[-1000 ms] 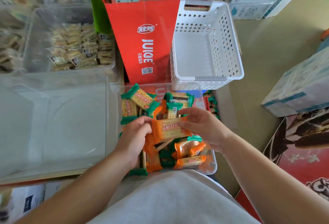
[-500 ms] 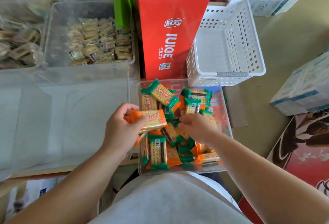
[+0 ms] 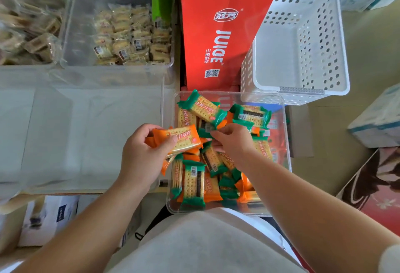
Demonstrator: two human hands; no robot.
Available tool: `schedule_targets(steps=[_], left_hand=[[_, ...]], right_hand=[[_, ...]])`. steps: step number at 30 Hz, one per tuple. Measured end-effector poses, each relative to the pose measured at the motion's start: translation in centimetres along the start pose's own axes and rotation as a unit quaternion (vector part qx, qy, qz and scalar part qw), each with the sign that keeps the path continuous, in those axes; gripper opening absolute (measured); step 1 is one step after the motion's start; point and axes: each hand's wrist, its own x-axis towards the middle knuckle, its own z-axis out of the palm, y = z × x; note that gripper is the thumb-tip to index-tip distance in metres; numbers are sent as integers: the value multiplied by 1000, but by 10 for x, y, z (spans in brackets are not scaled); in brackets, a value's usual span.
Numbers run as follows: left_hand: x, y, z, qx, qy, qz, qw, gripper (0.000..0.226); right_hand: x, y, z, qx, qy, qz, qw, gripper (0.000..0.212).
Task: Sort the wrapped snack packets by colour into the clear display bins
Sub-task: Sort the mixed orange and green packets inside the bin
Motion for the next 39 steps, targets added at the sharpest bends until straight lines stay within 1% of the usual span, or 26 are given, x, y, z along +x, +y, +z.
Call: schedule_targets(steps=[2,4,5,6,7,8,9,10,12,14,16,17,18,21,24,26,31,35,37,39], left_hand=[[1,2,3,4,3,7,1000,30],[1,4,5,17,3,21,1000,29],[2,4,6,24,1,28,999,29],[2,4,6,31,0,33,999,29],[2,4,7,39,0,36,999,29],[1,4,7,45,1,39,998,30],[1,3,6,49,2,42,998,30],[1,2,6,51,3,46,998,30],[1,1,5,52,2,54,997,30],[-1,0,3,57,-3,60,997,29],[-2,-2,0,68,-9,67,995,30],[-2,-2,-1,73,-11,69,995,31],[-3,-3,-2,76,-13,71,995,32],[-5,-3,-2,79,-15,75,994,32],[-7,-1,0,81,-21,87,993,31],[-9,-1,1,86,-25,98,991,30],[-10,-1,4,88,-30,104,990,32],[-10,0,4,99,-24,107,989,45],[-11,4,6,114,-28,119,986,51],[-12,9,10,130,-36,149,980,55]], right_hand=[[-1,-5,-5,33,37,-16,999,11],[-6,-6,-9,58,55,11,997,15],[-11,-4,-10,57,46,27,997,17],[-16,-2,-10,34,30,33,998,17],[-22,3,-8,-23,11,24,999,15],[-26,8,-7,-103,-14,3,995,14],[-29,14,-6,-193,-43,-24,980,15],[-29,19,-5,-288,-69,-55,954,17],[-24,28,-3,-441,-96,-129,883,23],[-18,36,0,-542,-127,-184,810,34],[-13,40,4,-628,-161,-193,736,44],[-11,41,6,-655,-172,-188,711,46],[-10,43,8,-672,-174,-183,696,47],[-10,48,11,-693,-155,-195,677,47],[-14,47,7,-701,-132,-215,667,42],[-14,43,1,-696,-135,-220,670,39],[-17,30,-13,-648,-123,-228,717,27],[-17,30,-39,-587,-135,-225,766,23],[-17,28,-50,-565,-132,-239,778,26],[-17,26,-57,-551,-116,-263,784,28]])
